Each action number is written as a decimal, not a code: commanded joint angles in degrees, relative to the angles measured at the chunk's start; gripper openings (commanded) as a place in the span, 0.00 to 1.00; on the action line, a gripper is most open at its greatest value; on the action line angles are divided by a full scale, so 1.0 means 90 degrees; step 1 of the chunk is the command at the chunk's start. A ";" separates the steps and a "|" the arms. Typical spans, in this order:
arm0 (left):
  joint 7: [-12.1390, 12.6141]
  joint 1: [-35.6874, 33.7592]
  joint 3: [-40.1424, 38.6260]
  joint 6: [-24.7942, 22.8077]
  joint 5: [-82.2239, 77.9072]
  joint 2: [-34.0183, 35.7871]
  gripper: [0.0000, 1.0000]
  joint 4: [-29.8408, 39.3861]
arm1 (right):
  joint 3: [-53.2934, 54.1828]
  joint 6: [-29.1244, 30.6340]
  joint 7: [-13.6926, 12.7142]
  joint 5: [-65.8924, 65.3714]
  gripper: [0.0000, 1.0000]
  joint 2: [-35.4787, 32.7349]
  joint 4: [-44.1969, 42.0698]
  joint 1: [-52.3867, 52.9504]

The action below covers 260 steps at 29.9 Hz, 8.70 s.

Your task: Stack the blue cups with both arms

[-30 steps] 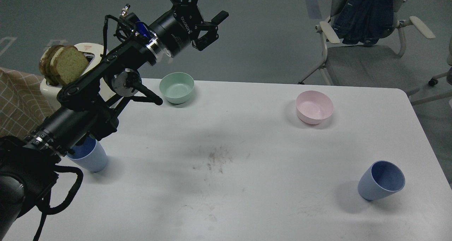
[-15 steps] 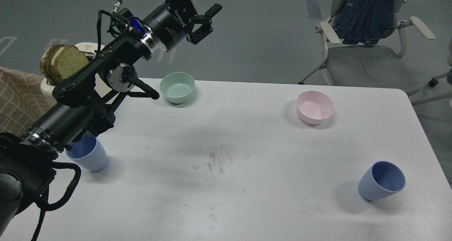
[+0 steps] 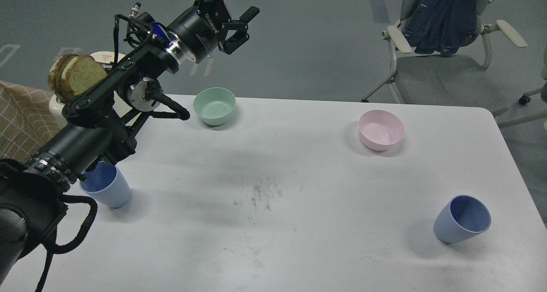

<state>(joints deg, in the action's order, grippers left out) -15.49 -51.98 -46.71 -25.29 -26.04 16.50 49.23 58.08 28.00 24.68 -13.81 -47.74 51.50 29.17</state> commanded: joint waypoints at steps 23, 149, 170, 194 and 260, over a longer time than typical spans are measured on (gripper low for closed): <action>-0.0095 0.0023 0.0054 -0.0042 -0.0046 -0.0057 0.98 0.0106 | -0.0106 0.0000 0.0022 -0.0077 1.00 0.0314 -0.0224 0.0226; -0.1390 0.0758 0.2270 0.0291 -0.8386 0.6409 0.00 0.5123 | 0.0002 0.0000 0.0129 -0.0077 1.00 0.0373 -0.0165 0.0381; -0.0925 -0.1636 0.3559 -0.0302 -0.9802 0.0677 0.00 0.3330 | -0.0018 0.0000 0.0119 -0.0077 1.00 0.0314 -0.0165 0.1241; -0.0877 -0.2057 0.4966 -0.0302 -1.0153 -0.0633 0.00 0.1825 | -0.0994 0.0000 0.0090 -0.0136 1.00 0.0158 0.0069 0.3097; -0.0310 -0.2048 0.2564 -0.0302 -0.3269 0.1603 0.91 0.1903 | -0.0975 0.0000 0.0149 -0.1931 1.00 -0.1814 0.0372 0.0490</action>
<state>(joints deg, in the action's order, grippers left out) -18.39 -73.66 -21.94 -28.00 -59.59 29.70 66.61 49.34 27.98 25.93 -26.39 -62.40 54.75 36.16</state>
